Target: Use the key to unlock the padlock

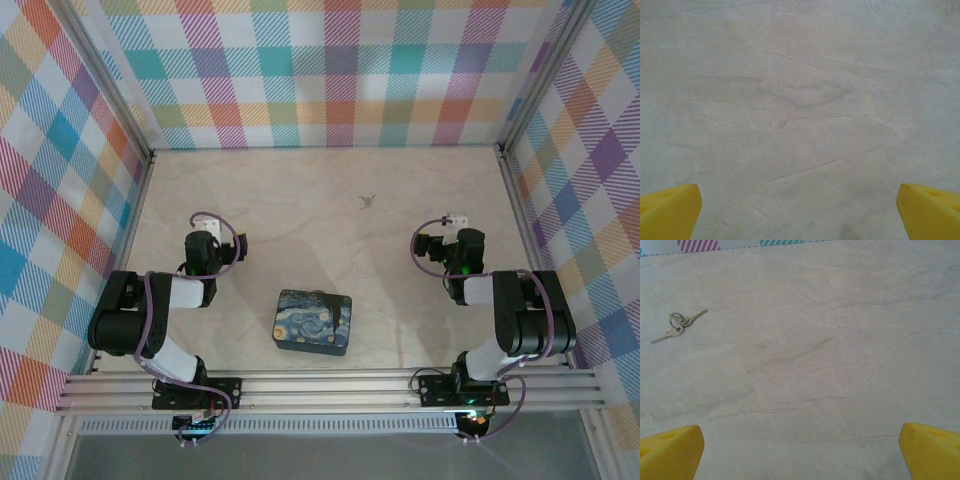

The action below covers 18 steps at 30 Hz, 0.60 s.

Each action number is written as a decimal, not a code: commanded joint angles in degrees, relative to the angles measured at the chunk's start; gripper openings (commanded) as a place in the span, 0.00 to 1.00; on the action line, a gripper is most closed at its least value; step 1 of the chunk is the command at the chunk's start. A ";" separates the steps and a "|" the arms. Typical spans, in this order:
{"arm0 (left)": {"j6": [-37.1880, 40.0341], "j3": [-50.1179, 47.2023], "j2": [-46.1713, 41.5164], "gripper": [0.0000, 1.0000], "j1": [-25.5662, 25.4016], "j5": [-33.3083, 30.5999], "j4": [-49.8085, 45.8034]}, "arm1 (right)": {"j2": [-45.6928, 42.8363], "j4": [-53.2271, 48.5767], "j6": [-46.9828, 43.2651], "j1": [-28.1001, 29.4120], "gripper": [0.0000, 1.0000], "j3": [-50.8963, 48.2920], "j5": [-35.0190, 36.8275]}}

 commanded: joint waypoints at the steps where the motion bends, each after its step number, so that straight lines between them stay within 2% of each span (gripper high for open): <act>1: -1.32 1.27 -1.27 1.00 0.55 -0.05 -1.26 | -4.15 -10.51 -0.49 0.02 1.00 5.39 -1.75; 4: -4.59 9.46 -5.89 1.00 0.39 -9.11 -19.17 | -7.95 -23.94 -1.25 0.34 0.98 11.86 -6.91; 6: -5.93 14.91 -8.48 0.98 -0.02 -11.24 -29.21 | -9.61 -30.08 1.26 0.52 0.98 15.42 -10.31; 8: -11.37 22.96 -10.51 0.97 -0.87 -14.37 -44.19 | -10.30 -35.91 4.45 1.31 0.97 19.25 -15.71; 11: -22.70 33.70 -11.83 0.96 -3.36 -15.25 -67.88 | -9.86 -41.92 6.82 4.86 0.97 23.47 -16.81; 14: -30.69 39.57 -13.71 0.88 -6.81 -8.21 -84.47 | -8.21 -45.91 8.12 7.75 0.97 26.17 -16.37; 18: -31.92 39.78 -21.23 0.88 -12.29 -1.88 -94.96 | -5.74 -47.87 9.00 8.39 0.97 27.89 -18.27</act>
